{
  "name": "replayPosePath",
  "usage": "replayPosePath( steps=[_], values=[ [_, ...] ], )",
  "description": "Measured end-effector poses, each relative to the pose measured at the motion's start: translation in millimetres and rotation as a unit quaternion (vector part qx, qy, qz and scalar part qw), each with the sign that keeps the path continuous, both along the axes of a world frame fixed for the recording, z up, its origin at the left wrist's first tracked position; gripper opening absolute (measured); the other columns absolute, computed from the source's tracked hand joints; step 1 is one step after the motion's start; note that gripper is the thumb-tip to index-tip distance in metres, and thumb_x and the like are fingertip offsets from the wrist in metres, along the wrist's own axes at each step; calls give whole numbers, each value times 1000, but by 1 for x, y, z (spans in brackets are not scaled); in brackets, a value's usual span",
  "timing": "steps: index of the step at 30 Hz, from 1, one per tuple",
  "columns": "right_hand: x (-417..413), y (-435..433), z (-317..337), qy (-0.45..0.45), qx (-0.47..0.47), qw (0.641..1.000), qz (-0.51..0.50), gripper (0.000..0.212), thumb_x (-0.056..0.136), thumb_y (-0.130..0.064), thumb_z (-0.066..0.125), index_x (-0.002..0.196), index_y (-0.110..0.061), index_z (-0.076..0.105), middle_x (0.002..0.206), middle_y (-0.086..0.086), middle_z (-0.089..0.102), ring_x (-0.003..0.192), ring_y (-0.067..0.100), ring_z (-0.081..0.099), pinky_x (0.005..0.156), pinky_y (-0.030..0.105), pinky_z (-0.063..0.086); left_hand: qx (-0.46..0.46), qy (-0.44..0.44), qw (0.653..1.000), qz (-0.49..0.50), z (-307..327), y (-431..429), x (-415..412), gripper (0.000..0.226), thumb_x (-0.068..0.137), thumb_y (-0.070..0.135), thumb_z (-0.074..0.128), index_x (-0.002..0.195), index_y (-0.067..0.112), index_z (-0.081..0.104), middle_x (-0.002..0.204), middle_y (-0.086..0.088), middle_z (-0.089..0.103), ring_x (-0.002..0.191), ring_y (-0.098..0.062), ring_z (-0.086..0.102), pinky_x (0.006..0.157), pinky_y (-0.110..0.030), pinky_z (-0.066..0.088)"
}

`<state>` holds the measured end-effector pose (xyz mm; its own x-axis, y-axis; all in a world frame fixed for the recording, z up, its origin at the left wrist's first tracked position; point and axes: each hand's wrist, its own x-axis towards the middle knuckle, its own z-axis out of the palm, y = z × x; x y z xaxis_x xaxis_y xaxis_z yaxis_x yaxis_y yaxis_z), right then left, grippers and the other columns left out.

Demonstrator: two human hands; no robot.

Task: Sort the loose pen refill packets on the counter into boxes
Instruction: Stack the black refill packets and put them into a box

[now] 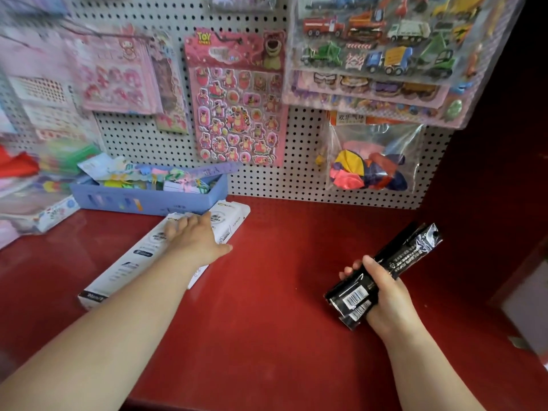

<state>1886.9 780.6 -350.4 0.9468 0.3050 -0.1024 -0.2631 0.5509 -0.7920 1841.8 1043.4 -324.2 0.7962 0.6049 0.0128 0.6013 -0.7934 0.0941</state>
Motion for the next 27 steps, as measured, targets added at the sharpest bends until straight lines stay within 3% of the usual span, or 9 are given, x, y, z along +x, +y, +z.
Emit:
replayPosePath(
  steps=[4, 8, 10, 12, 14, 17, 19, 23, 27],
  values=[
    [0, 0, 1, -4, 7, 1000, 9, 18, 89, -6, 46, 72, -11, 49, 49, -4, 59, 48, 9, 62, 56, 22, 57, 26, -19, 999, -35, 1, -5, -2, 73, 81, 48, 53, 140, 19, 21, 143, -8, 39, 141, -22, 14, 115, -45, -2],
    [-2, 0, 2, -14, 7, 1000, 13, 15, 87, -8, 48, 72, -10, 50, 51, -4, 60, 51, 9, 63, 56, 23, 57, -2, -21, 997, -70, 6, -15, -3, 78, 78, 38, 59, 141, 21, 17, 143, -7, 36, 141, -20, 15, 115, -44, -4],
    [-5, -2, 4, -14, 16, 1000, 1, 16, 88, -8, 48, 72, -10, 50, 51, -4, 60, 50, 9, 63, 55, 23, 57, -80, -52, 991, -96, 10, -20, -5, 82, 75, 27, 64, 142, 23, 15, 145, -6, 33, 137, -24, 24, 115, -42, 12],
    [-9, -5, 9, -14, 28, 999, -13, 20, 89, -8, 47, 69, -10, 50, 49, -5, 60, 50, 8, 63, 55, 23, 57, -179, -87, 969, -144, 16, -27, -11, 88, 73, 18, 66, 142, 26, 12, 147, -2, 29, 129, -25, 36, 104, -39, 37],
    [-13, -9, 16, -15, 35, 999, -24, 23, 90, -10, 45, 67, -10, 50, 49, -4, 61, 51, 8, 64, 56, 22, 57, -205, -84, 951, -213, 21, -38, -19, 92, 73, 15, 67, 142, 30, 9, 148, 4, 24, 126, -17, 38, 98, -33, 41],
    [-22, -17, 26, -4, 67, 997, -39, 22, 89, -15, 47, 68, -9, 51, 56, 1, 62, 55, 11, 66, 57, 23, 58, -207, -50, 932, -294, 24, -57, -28, 83, 76, 7, 65, 142, 25, 17, 142, 7, 23, 114, -2, 31, 89, -12, 26],
    [-28, -24, 27, 13, 98, 994, -50, 20, 89, -18, 49, 70, -10, 52, 61, 3, 62, 60, 14, 66, 59, 24, 58, -212, -38, 923, -319, 22, -67, -32, 75, 74, 1, 63, 137, 22, 28, 127, 9, 27, 111, -1, 31, 83, -7, 23],
    [-32, -23, 28, 62, 163, 982, -68, 11, 89, -18, 51, 82, -10, 51, 74, 4, 57, 73, 17, 60, 72, 32, 58, -194, -27, 925, -327, 18, -80, -36, 70, 70, -1, 62, 131, 23, 37, 126, 6, 37, 120, -14, 38, 92, -18, 29],
    [-30, -12, 38, 98, 211, 964, -125, 12, 90, -13, 52, 79, -10, 51, 63, 2, 60, 63, 14, 60, 74, 33, 52, -201, -29, 928, -313, 13, -94, -38, 64, 65, 4, 66, 122, 26, 44, 116, 6, 51, 117, -20, 45, 97, -29, 38]
  ],
)
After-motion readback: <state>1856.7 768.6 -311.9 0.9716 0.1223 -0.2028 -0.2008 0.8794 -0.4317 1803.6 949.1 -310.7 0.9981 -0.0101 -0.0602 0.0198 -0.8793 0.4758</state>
